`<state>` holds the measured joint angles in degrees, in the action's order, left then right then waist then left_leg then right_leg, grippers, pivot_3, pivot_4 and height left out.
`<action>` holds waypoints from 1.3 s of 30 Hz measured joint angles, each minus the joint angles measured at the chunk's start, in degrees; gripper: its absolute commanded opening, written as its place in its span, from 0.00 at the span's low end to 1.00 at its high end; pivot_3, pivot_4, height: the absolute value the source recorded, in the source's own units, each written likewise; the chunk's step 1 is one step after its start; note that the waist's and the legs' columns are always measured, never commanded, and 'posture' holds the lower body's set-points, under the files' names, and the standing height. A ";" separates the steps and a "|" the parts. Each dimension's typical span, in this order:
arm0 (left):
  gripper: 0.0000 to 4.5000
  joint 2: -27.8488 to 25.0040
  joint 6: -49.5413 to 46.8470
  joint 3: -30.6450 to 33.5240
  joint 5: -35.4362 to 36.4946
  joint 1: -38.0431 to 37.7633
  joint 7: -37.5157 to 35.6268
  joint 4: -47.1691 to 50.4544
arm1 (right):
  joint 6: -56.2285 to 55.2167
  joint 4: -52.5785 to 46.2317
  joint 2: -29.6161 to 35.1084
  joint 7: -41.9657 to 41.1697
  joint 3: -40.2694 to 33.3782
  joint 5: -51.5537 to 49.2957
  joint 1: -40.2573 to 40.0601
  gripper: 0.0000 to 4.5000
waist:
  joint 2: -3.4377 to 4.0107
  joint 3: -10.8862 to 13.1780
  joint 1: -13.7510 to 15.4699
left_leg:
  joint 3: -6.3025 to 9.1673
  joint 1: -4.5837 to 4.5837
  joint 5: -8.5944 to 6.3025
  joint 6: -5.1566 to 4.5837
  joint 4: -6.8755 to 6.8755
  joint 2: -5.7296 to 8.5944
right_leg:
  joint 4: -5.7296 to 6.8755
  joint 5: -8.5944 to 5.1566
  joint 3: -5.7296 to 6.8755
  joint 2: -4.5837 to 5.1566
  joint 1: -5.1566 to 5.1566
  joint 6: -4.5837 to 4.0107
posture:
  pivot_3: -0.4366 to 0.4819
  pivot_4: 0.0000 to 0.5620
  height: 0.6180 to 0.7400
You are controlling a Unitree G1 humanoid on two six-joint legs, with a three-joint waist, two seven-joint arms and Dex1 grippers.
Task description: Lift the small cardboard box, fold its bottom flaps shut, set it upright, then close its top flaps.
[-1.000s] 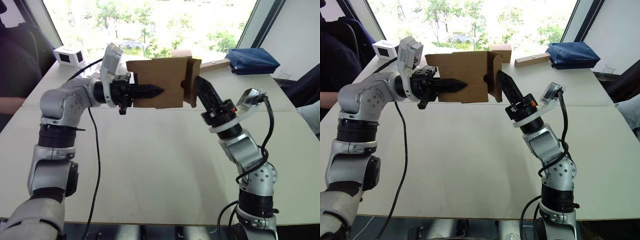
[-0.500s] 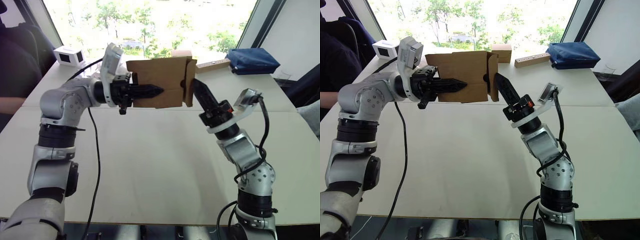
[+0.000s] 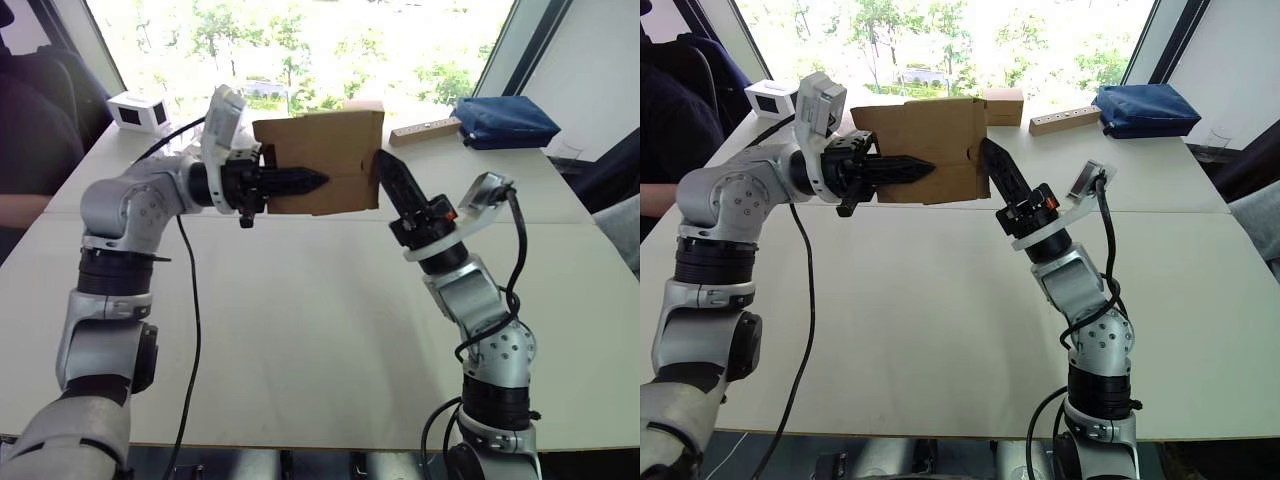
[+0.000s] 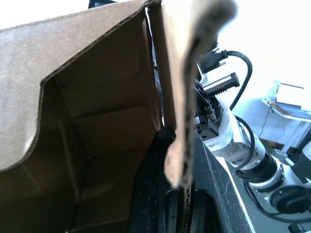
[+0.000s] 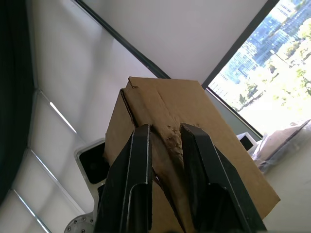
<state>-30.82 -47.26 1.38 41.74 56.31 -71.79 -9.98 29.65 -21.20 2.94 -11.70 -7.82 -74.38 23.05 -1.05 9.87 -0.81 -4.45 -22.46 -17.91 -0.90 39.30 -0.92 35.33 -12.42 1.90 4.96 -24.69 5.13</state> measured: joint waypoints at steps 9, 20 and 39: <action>0.00 0.75 -0.18 0.21 0.13 -0.01 1.05 0.03 | -0.04 -1.09 -1.44 -0.03 1.50 0.55 -0.23 0.20 | 0.00 0.00 -0.01 | 0.00 0.00 0.00 0.00 0.00 0.00 | 0.00 0.00 0.00 0.00 0.00 0.00 | 0.48 0.27 1.00; 0.00 0.76 -1.11 0.20 0.14 -0.49 0.83 0.03 | 2.85 -2.55 2.88 -2.62 3.05 1.57 -2.78 0.20 | 0.00 0.00 0.00 | 0.00 0.00 0.00 0.00 0.00 0.00 | -0.01 0.00 0.00 0.00 0.00 0.00 | 0.48 0.27 1.00; 0.00 -0.09 -1.34 0.19 1.56 -0.41 -0.32 1.19 | 2.61 -4.36 9.44 -2.14 -2.77 -1.39 -5.97 0.01 | 0.00 0.00 0.00 | 0.00 0.00 0.00 0.00 0.00 0.00 | 0.00 0.00 0.00 0.00 0.00 0.00 | 0.48 0.27 1.00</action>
<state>-30.91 -48.60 1.57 43.30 55.90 -72.11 -8.80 32.26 -25.57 12.38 -13.83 -10.59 -75.77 17.08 -1.05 9.87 -0.81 -4.45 -22.46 -17.91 -0.91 39.30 -0.91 35.33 -12.42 1.90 4.96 -24.69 5.13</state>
